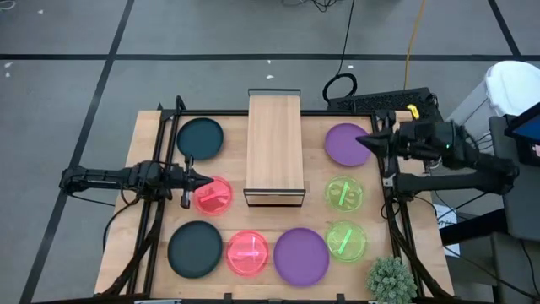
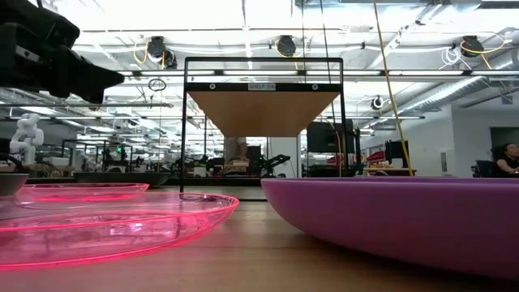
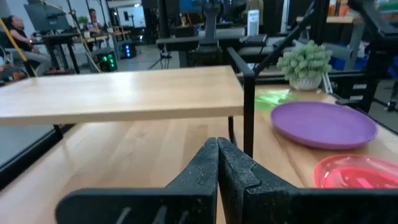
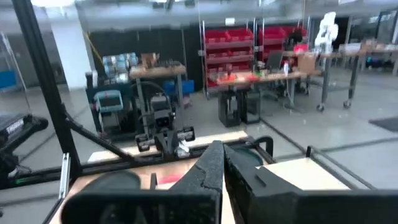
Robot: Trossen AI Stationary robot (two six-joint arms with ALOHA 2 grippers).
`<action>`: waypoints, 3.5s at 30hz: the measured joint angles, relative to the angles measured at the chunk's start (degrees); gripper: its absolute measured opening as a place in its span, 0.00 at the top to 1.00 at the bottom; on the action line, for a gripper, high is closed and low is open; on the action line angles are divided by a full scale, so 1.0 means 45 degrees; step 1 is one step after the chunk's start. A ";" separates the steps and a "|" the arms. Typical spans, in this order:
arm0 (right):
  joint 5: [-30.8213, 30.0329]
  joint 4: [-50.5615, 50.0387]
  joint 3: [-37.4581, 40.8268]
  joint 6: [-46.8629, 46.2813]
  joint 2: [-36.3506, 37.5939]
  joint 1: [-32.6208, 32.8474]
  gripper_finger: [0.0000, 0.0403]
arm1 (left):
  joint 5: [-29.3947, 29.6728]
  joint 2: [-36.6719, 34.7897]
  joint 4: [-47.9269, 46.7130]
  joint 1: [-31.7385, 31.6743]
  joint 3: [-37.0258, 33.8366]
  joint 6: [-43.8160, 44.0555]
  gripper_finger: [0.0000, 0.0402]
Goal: Place and stack plates onto a shelf
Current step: Put the top purple plate on the shelf
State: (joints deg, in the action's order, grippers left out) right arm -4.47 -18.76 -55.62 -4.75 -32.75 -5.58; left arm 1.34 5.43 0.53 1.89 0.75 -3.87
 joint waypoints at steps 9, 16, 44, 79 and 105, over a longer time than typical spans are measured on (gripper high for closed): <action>-0.0053 -0.2098 -0.4861 0.0587 -0.3405 0.0000 1.00 | 0.0002 0.0504 -0.0028 0.0000 0.0000 0.0284 1.00; -0.0062 -0.3573 -0.7112 0.0225 -0.5206 0.0000 1.00 | 0.0010 0.0502 0.0036 0.0005 -0.0003 0.0287 1.00; -0.0063 -0.7759 -0.8294 -0.1744 -0.7135 -0.0019 1.00 | 0.0586 0.0920 0.0795 0.0005 0.0984 0.1529 1.00; 0.0042 -1.1246 -0.7548 0.1703 -0.6957 -0.1311 1.00 | 0.1327 1.2648 -0.3555 0.0010 1.4211 0.1851 1.00; 0.1005 -0.6273 0.0992 0.0225 -0.6504 -0.3326 0.92 | 0.2038 1.4966 -0.2391 -0.0568 1.5028 0.7623 1.00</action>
State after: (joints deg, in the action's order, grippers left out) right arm 0.05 -46.99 -51.16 -3.74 -62.02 -20.55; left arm 10.51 72.77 -10.23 -0.66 68.38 30.44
